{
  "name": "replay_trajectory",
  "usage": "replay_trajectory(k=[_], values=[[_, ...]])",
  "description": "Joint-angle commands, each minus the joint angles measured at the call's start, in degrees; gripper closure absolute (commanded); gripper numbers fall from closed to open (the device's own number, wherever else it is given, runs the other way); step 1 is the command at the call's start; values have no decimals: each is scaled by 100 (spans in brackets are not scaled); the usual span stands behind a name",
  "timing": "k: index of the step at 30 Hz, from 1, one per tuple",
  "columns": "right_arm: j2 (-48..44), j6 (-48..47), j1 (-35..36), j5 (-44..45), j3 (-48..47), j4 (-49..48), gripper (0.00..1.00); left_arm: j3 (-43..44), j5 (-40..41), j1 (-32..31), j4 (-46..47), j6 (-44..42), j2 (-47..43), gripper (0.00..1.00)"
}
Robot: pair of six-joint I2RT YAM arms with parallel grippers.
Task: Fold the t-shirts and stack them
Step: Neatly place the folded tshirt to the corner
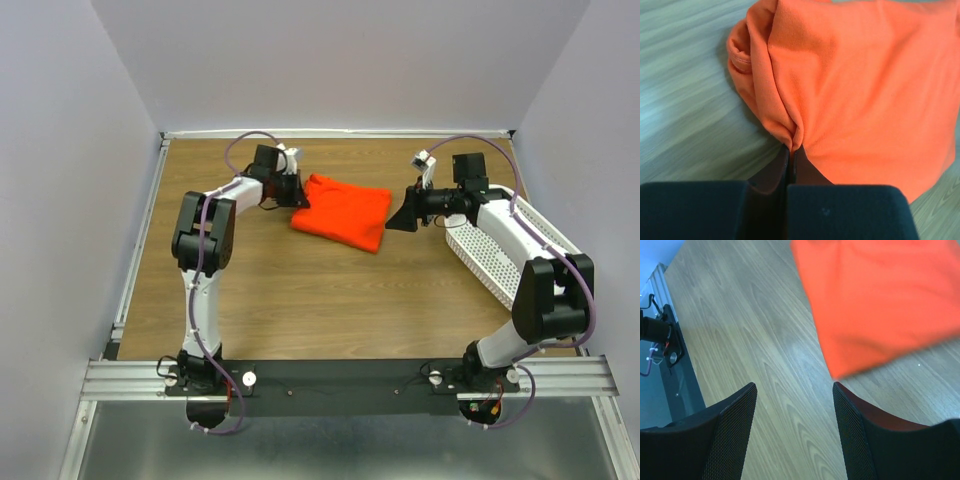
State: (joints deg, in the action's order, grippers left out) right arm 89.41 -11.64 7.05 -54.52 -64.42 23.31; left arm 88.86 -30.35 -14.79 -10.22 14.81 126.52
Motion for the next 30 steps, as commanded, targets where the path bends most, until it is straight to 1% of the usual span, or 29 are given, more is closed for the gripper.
replay_trajectory(k=[1, 3, 4, 7, 9, 10, 13, 15, 18, 19, 20, 22, 23, 24, 26, 27, 30], values=[[-195, -84, -46, -58, 61, 104, 30, -351, 625, 782, -358, 31, -434, 100], [-195, -84, -46, -76, 61, 103, 30, -509, 906, 1186, -410, 22, -584, 100], [-195, -84, -46, -76, 61, 104, 30, -553, 908, 1189, -428, 22, -619, 100], [-195, -84, -54, -102, 61, 112, 30, -703, 1354, 1872, -481, 31, -681, 100], [-204, -102, -46, -120, 70, 121, 30, -660, 1662, 2486, -516, 22, -699, 100], [-204, -102, -46, -129, 70, 121, 30, -659, 1777, 2489, -542, 22, -690, 100], [-213, -93, -46, -155, 70, 130, 30, -248, 2172, 2884, -858, -83, -559, 100], [-196, -102, -54, -173, 70, 139, 30, 427, 2716, 3033, -1147, -189, -401, 100], [-187, -111, -54, -173, 62, 147, 30, 991, 3112, 3122, -1456, -241, -190, 100], [-178, -111, -54, -173, 70, 147, 30, 1176, 3384, 3183, -1622, -250, -50, 100], [-169, -119, -46, -173, 62, 156, 30, 1526, 3482, 3192, -1702, -242, 30, 100], [-160, -128, -46, -181, 61, 165, 30, 1879, 3658, 3254, -1939, -233, 240, 100], [-152, -119, -46, -173, 61, 165, 30, 2185, 3868, 3254, -2018, -224, 311, 100], [-152, -137, -46, -173, 61, 165, 30, 2327, 3974, 3254, -2098, -215, 364, 90], [-116, -137, -46, -173, 53, 174, 30, 2591, 4237, 3254, -2230, -215, 435, 77], [-116, -137, -46, -181, 53, 183, 30, 2645, 4361, 3254, -2274, -215, 418, 62], [-99, -137, -46, -182, 53, 191, 30, 2742, 4748, 3263, -2292, -215, 330, 36]])
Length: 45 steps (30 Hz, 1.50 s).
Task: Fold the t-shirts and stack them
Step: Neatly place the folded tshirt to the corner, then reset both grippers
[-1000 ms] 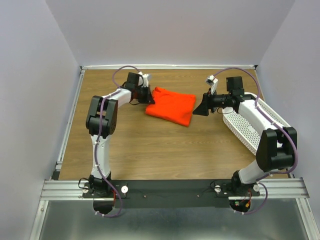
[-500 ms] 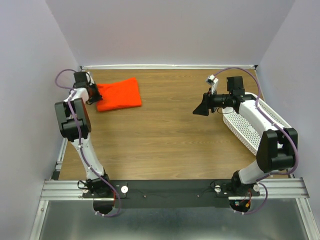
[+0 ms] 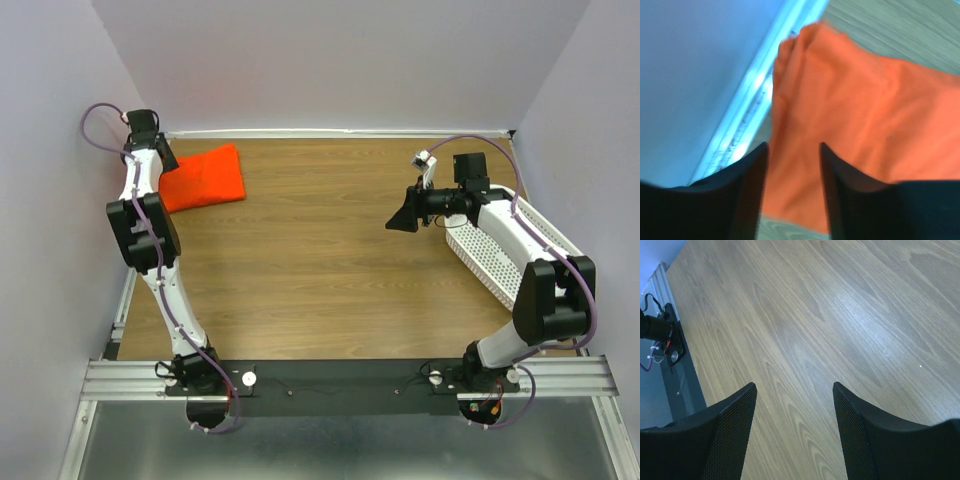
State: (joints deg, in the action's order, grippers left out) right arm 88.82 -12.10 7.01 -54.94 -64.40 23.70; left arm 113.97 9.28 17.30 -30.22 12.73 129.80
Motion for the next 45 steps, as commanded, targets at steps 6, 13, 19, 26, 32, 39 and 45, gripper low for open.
replay_trajectory(k=[6, 13, 19, 26, 32, 39, 45], values=[[-40, -117, -41, -149, 50, 161, 30, -190, 901, 63, 94, -34, -647, 29], [-84, -135, -41, -210, 68, 170, 30, -860, -410, 54, 966, -289, -1107, 100], [-75, -126, -41, -289, 68, 179, 30, -832, -75, 63, 1166, -192, -720, 100], [-57, -187, -41, -246, 68, 187, 30, -701, -276, 28, 1413, -104, -446, 100], [-277, -635, -41, 948, 103, 187, 29, -2543, -698, -262, 3159, -403, -2446, 100], [-1153, -627, -50, 2624, 410, -329, 15, -5270, -2253, -289, 4736, 414, -5978, 26], [-2095, -4, -50, 4314, 744, -1287, 0, -6429, -3396, -289, 4639, 634, -7660, 4]])
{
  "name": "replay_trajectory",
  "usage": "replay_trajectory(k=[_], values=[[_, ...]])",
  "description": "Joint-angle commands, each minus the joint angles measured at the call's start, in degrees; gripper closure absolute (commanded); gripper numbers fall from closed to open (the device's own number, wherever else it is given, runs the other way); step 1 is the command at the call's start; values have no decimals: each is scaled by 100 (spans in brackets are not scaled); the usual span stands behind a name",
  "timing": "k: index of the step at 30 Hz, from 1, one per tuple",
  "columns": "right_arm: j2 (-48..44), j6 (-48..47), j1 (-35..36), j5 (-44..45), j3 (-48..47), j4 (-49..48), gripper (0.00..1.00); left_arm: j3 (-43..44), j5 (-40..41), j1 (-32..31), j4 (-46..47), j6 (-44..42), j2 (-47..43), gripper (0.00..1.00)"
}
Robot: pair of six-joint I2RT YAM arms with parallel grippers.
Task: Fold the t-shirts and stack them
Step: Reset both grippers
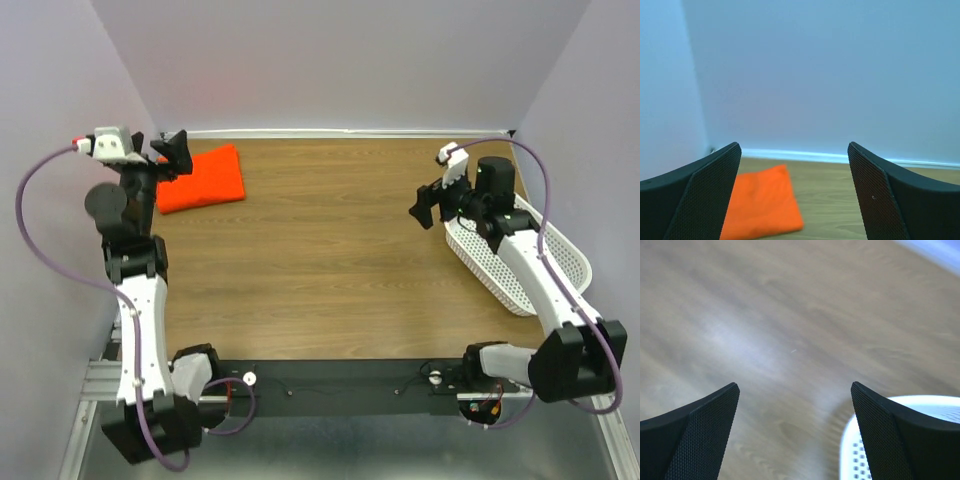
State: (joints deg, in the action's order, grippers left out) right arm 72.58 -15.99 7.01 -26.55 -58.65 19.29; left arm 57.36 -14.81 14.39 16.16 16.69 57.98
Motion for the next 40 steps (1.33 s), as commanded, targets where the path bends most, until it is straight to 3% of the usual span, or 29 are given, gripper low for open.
replay_trajectory(k=[1, 6, 11, 18, 40], values=[[-586, 508, -50, 1842, 205, -952, 0, -927, -1093, -7, -34, 238, -898, 3], [-1298, 1448, -68, 3153, 688, -1742, 0, -1929, -1473, -428, 160, -75, -1938, 1], [-1378, 2065, -68, 4657, 1075, -2087, 0, -2001, -165, -1368, -745, -877, -2413, 1], [-1395, 1872, -85, 4659, 1259, -2157, 0, -1992, 487, -1615, -1133, -1010, -2466, 2], [-1167, 1467, -156, 4842, 1471, -2272, 0, -1931, 567, -1615, -1300, -992, -2493, 1]])
